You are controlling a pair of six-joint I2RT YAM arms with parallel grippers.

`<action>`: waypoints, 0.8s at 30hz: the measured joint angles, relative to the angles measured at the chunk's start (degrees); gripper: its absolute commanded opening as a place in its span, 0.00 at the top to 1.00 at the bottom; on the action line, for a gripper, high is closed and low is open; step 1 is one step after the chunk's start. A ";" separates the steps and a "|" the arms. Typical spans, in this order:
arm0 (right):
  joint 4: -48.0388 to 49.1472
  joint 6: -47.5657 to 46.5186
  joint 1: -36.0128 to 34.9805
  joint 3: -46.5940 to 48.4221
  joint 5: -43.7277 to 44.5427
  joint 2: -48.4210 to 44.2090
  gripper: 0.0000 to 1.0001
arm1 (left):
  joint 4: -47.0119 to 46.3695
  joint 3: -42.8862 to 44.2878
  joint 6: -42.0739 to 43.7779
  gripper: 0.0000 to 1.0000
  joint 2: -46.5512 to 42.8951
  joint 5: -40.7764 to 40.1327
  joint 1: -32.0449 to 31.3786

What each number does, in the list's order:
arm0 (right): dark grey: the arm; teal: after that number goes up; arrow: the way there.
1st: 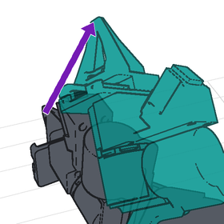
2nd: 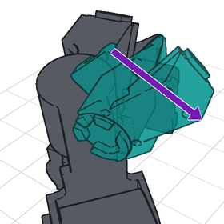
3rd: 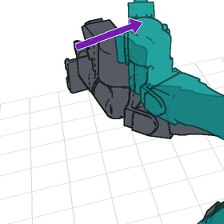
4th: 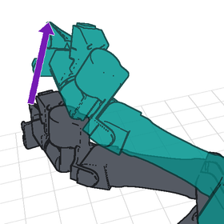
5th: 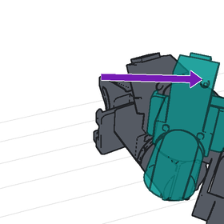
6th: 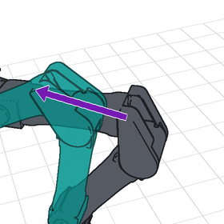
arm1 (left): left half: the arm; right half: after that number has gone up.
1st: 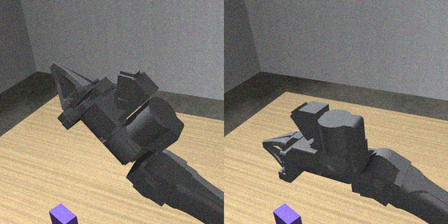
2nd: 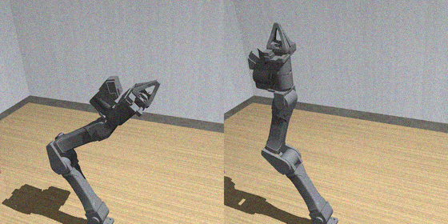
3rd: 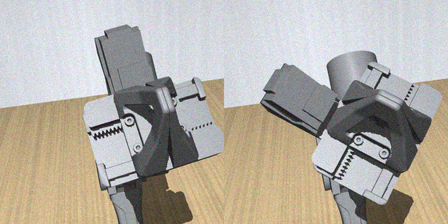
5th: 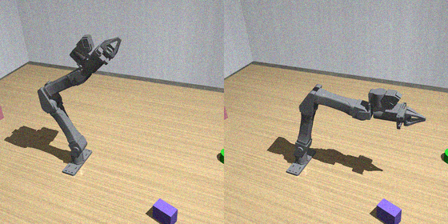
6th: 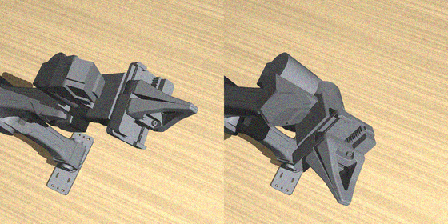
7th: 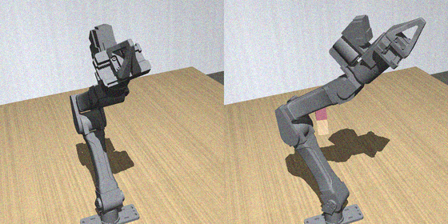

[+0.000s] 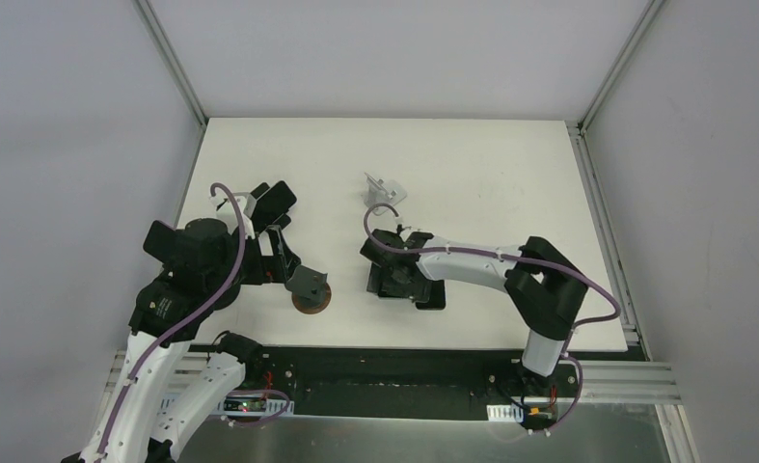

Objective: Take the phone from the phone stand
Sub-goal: Place the phone at the center of the board.

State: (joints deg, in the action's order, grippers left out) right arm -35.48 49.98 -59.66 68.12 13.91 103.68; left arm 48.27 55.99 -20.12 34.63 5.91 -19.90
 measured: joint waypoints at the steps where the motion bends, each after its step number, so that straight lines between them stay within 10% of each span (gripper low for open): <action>1: 0.13 -0.17 0.00 -0.61 -0.11 -0.63 0.08 | 0.02 0.00 0.00 0.08 0.02 0.02 0.00; 24: 0.22 -11.30 4.98 -2.43 -0.17 -27.82 0.07 | 0.00 -0.02 -0.02 0.09 2.51 -0.63 0.00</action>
State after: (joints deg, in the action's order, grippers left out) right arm -35.27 38.68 -54.68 65.69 13.74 75.85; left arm 48.27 55.96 -20.14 37.15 5.28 -19.90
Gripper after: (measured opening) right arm 0.930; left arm 0.915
